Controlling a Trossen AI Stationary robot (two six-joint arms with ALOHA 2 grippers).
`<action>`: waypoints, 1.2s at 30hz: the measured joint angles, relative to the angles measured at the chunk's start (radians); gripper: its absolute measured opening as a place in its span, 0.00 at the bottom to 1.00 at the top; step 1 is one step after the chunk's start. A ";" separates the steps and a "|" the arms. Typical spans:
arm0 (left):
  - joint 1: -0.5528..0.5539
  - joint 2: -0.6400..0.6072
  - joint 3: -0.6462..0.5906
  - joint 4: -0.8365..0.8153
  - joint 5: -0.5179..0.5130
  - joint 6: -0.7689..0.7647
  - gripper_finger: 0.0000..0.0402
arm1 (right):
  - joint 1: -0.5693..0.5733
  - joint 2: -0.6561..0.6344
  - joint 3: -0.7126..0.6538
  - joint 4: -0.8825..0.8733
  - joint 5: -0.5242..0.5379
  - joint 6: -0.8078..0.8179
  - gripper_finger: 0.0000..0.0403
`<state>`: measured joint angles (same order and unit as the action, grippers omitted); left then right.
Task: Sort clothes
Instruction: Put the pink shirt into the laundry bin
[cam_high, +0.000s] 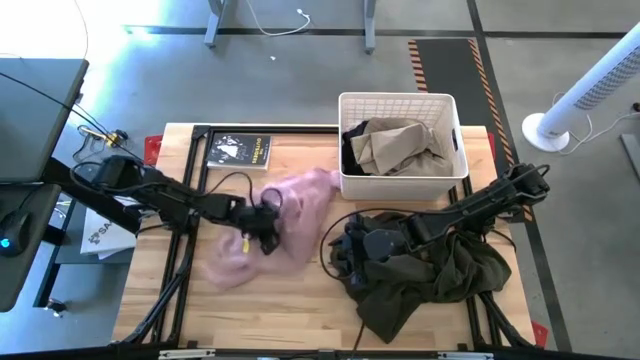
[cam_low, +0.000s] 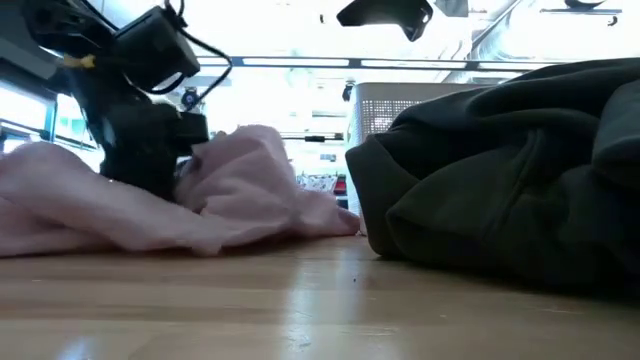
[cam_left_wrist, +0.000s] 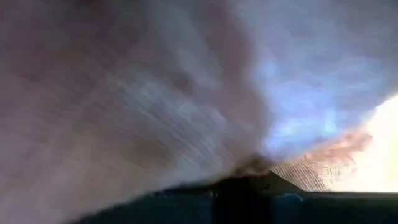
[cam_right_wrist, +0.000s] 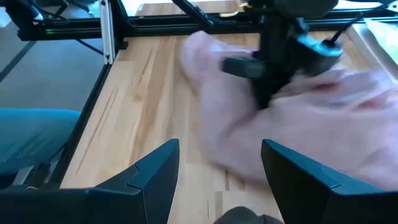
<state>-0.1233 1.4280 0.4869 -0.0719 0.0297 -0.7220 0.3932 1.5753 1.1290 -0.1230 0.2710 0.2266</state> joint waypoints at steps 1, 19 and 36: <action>-0.014 0.013 0.004 0.043 0.058 0.015 0.00 | 0.001 0.001 0.000 -0.001 0.000 0.002 0.56; -0.134 -0.031 0.084 0.283 0.099 0.129 0.10 | -0.094 0.293 0.211 0.028 -0.025 -0.094 0.72; -0.255 -0.432 0.084 -0.164 -0.479 0.052 0.18 | -0.262 0.619 0.294 0.078 -0.206 -0.119 0.77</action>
<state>-0.3784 0.9963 0.5713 -0.2354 -0.4492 -0.6695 0.1308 2.1947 1.4228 -0.0451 0.0653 0.1080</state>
